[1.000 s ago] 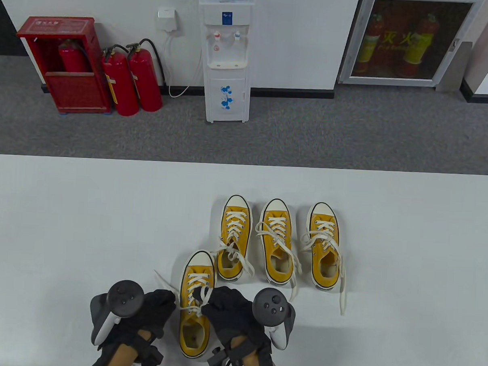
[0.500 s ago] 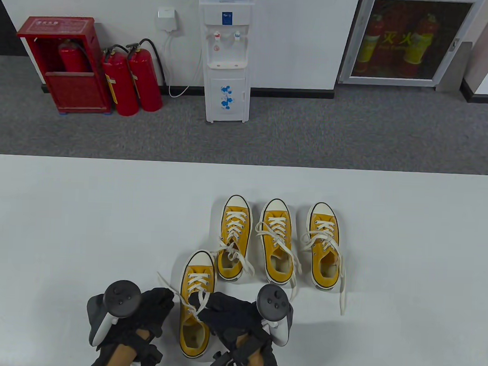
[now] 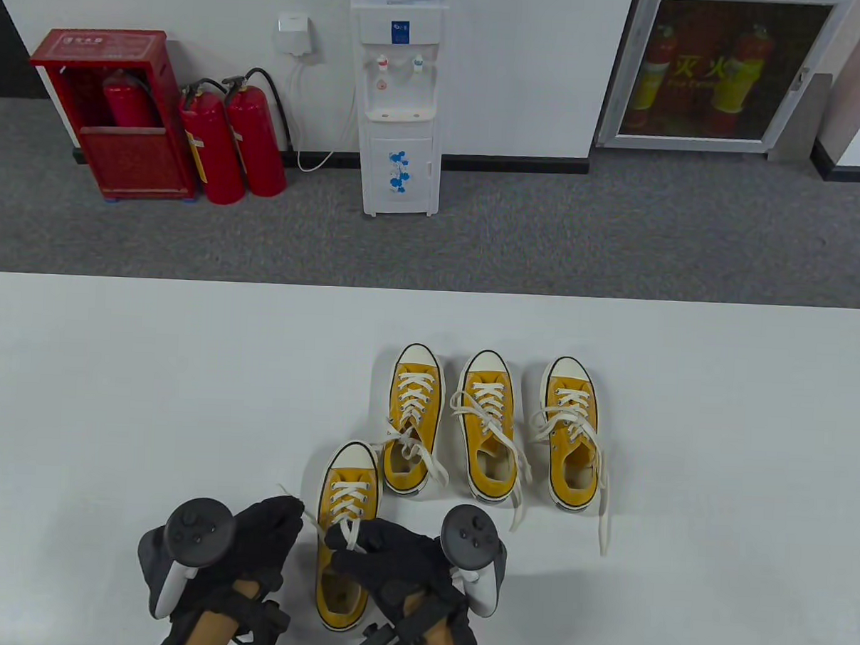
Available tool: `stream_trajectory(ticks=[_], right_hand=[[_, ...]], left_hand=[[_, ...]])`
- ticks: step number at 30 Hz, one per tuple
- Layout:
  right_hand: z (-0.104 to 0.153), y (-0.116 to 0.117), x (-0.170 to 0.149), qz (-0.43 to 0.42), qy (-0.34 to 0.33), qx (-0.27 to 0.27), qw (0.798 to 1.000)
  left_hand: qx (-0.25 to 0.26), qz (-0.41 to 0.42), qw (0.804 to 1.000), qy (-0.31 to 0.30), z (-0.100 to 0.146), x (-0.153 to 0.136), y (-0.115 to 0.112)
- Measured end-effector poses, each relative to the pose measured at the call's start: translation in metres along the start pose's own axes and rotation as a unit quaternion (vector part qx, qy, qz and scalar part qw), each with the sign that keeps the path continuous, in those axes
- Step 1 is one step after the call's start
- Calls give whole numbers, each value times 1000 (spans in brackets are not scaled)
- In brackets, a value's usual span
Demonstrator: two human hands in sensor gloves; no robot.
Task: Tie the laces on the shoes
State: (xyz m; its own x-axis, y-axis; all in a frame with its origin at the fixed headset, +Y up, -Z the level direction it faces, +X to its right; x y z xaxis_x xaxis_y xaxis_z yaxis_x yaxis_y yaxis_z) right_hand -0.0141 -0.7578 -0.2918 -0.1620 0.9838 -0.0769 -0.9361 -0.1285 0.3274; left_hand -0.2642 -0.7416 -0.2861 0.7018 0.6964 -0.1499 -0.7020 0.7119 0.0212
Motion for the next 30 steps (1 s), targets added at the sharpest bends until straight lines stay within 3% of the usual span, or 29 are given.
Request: stream_trajectory(ticks=[6, 12, 25, 30], right_hand=[[1, 2, 1, 49, -11, 4, 999], [0, 1, 3, 49, -18, 7, 999], [4, 8, 13, 94, -50, 12, 994], [7, 13, 17, 155, -68, 4, 986]], left_hand=[[11, 63, 997, -45, 10, 12, 5], [-20, 102, 991, -81, 15, 22, 1], [-64, 115, 985, -110, 17, 28, -7], [-81, 114, 983, -117, 18, 30, -10]])
Point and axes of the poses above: the tracker on the back of each hand, its own x axis roughly to the thumb side, its own z axis roughly from the fingertips to the wrist, y = z × x, the point moved 3 cm from there along -z, roughly from the wrist to the fingertips, and after that the axes turned 8 degrees about y, right-handed, at the moved point
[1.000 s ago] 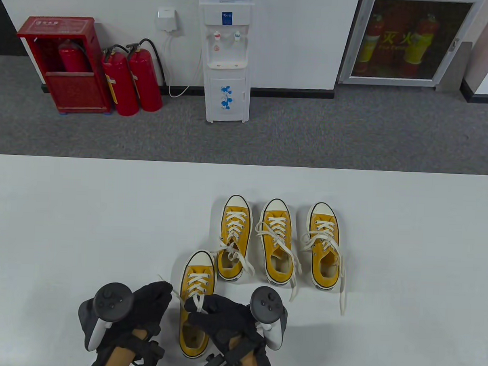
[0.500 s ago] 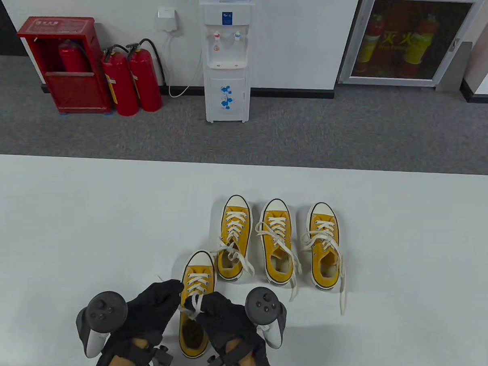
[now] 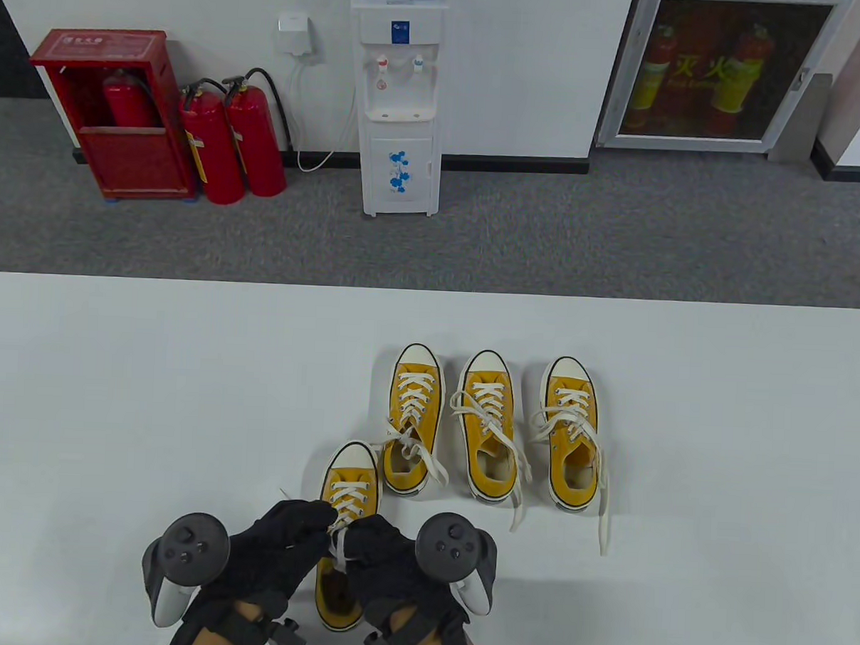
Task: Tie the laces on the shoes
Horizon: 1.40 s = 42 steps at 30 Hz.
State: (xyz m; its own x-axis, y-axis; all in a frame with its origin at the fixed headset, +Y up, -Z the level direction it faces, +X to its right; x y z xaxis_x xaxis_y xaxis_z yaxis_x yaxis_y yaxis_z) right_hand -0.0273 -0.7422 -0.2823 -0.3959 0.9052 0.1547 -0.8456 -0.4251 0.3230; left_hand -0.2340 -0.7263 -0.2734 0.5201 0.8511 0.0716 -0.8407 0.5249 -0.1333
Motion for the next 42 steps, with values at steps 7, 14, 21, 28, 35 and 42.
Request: stream_trajectory(ticks=[7, 14, 21, 28, 35, 42], right_hand=[[2, 2, 5, 40, -14, -9, 999], [3, 2, 5, 54, -17, -14, 998], [2, 2, 6, 62, -11, -6, 998], [0, -15, -5, 22, 18, -15, 999], [0, -36, -16, -15, 41, -47, 998], [1, -60, -33, -34, 67, -95, 993]], left_hand=[[-10, -11, 1000, 7, -1, 0, -4], [5, 11, 1000, 18, -2, -3, -4], [52, -37, 998, 4, 3, 5, 4], [96, -43, 993, 47, 1, -8, 22], [122, -90, 984, 93, -1, -22, 36], [120, -83, 981, 129, -3, -36, 46]])
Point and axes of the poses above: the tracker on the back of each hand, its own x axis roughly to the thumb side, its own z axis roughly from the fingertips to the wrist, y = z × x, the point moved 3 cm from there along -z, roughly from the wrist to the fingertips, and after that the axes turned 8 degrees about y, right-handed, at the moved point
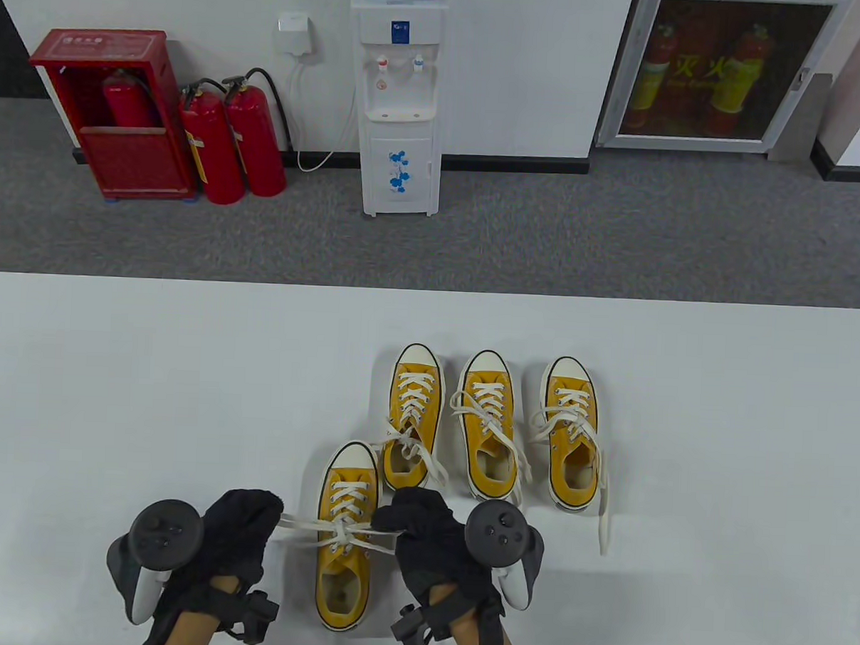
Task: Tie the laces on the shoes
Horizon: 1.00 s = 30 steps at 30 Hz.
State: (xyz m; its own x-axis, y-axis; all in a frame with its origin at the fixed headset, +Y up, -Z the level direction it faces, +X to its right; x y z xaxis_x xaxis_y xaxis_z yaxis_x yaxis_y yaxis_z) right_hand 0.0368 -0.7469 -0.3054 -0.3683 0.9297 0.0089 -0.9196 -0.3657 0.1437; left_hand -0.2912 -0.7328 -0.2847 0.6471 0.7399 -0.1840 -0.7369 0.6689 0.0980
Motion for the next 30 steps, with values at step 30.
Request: stream_trajectory(ticks=[30], right_hand=[[-4, -12, -17, 30, 44, -27, 998]], left_hand=[[-14, -74, 996, 44, -7, -12, -2]])
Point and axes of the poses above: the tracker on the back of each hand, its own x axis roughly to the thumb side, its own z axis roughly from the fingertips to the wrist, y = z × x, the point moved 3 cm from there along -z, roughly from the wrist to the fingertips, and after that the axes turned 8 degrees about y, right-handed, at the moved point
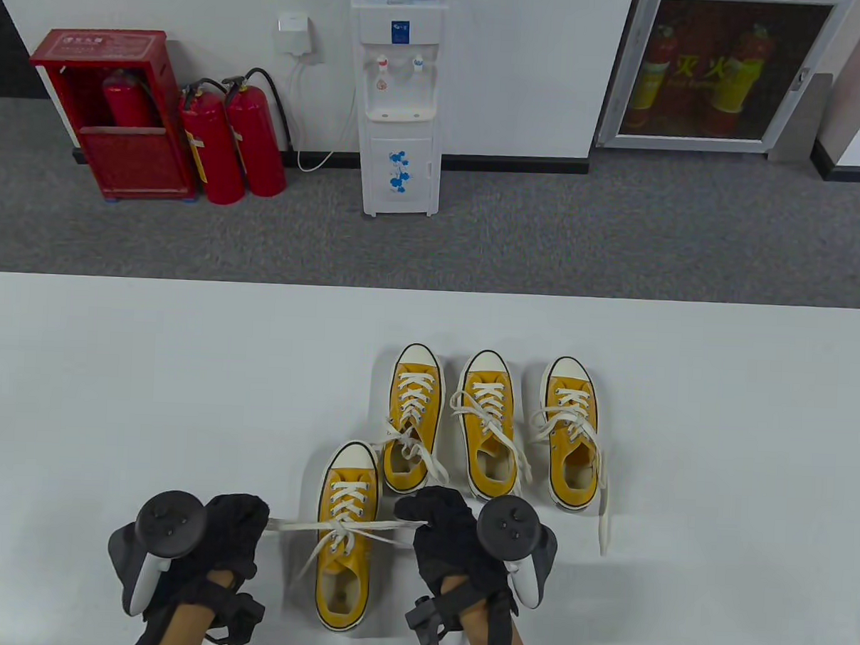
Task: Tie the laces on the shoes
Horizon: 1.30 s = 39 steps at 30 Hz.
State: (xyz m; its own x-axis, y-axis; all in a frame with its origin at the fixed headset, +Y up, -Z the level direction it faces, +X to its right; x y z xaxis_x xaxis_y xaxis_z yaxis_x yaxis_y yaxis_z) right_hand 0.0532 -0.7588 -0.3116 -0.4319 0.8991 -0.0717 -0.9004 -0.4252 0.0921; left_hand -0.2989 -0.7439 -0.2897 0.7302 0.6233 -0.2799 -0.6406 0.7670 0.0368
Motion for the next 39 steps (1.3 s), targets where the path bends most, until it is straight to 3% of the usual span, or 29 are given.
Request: stream_trajectory(ticks=[7, 12, 17, 26, 29, 39], right_hand=[[11, 4, 21, 49, -50, -28, 997], [24, 6, 43, 129, -106, -79, 983], [37, 5, 61, 177, -145, -114, 967], [47, 4, 80, 285, -130, -110, 943], [52, 1, 84, 297, -136, -108, 939], [55, -17, 61, 364, -112, -92, 920]], left_hand=[[21, -7, 999, -44, 10, 16, 4], [-19, -9, 993, -112, 21, 36, -4], [-47, -70, 984, -155, 32, 52, -18], [-121, -143, 968, -169, 37, 60, -47], [-120, -158, 965, -171, 39, 62, -51], [-137, -188, 960, -157, 38, 60, -65]])
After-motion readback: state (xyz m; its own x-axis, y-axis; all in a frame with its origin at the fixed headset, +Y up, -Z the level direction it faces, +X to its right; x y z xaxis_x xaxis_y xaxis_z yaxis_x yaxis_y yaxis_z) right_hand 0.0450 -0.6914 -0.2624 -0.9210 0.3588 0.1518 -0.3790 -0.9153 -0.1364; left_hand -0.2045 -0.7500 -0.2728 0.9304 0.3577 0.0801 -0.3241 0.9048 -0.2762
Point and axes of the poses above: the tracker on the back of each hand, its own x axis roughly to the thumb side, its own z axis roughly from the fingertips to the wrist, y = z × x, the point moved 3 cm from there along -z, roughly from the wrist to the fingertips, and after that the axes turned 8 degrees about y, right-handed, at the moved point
